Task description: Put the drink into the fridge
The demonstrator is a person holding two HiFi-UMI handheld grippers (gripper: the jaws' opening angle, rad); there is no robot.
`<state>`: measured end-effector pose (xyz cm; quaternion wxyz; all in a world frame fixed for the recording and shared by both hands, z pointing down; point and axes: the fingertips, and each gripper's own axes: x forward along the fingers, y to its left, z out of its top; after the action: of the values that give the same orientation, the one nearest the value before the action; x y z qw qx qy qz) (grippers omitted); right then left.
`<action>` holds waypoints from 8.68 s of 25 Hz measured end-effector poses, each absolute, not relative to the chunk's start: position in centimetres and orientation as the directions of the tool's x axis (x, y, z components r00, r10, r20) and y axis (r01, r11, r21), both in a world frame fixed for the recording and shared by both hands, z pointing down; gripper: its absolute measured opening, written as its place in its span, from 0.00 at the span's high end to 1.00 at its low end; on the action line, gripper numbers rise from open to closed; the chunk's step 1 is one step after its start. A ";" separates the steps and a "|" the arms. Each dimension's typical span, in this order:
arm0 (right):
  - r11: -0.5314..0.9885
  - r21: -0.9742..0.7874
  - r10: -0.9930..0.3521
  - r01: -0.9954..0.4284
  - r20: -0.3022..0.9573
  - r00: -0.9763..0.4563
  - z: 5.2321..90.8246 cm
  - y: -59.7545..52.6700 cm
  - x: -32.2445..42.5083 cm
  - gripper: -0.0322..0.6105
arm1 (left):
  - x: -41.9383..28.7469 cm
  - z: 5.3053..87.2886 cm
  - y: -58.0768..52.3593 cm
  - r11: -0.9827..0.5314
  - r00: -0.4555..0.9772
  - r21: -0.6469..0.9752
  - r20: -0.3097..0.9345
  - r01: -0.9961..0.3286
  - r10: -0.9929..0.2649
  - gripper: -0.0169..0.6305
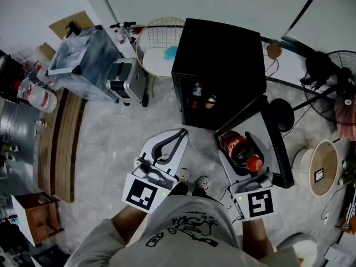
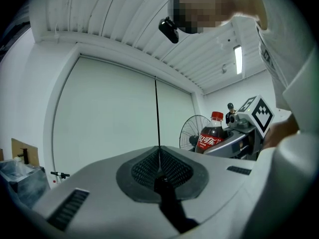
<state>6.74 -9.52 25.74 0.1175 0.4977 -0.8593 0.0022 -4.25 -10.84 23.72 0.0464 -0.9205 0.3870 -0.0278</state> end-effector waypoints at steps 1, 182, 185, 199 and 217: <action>0.503 0.114 -0.855 -0.857 0.209 -0.474 26.1 -9.6 6.9 0.47 | -4.1 23.9 -11.0 -0.697 0.700 -0.109 0.017 -0.709 -0.714 0.94; 0.343 -0.020 -0.832 -0.939 0.457 -0.313 60.2 -32.6 12.9 0.66 | 2.1 51.4 -35.7 -0.654 0.649 0.041 0.187 -0.755 -0.738 0.94; 0.351 -0.011 -0.841 -0.936 0.435 -0.321 58.1 -31.6 12.7 0.69 | 2.4 49.9 -34.4 -0.668 0.661 0.027 0.182 -0.744 -0.728 0.94; 0.418 0.004 -0.857 -0.908 0.334 -0.393 48.6 -26.4 10.7 0.81 | 3.6 43.7 -27.1 -0.743 0.732 -0.006 0.167 -0.669 -0.661 0.94; 0.455 0.028 -0.869 -0.890 0.231 -0.437 37.6 -19.2 9.3 0.89 | 2.6 33.8 -19.0 -0.776 0.774 0.008 0.081 -0.630 -0.628 0.94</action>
<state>9.28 -19.24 37.63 0.1063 0.5199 -0.8462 0.0490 2.63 -18.98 33.81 -0.0174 -0.9417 0.3339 -0.0368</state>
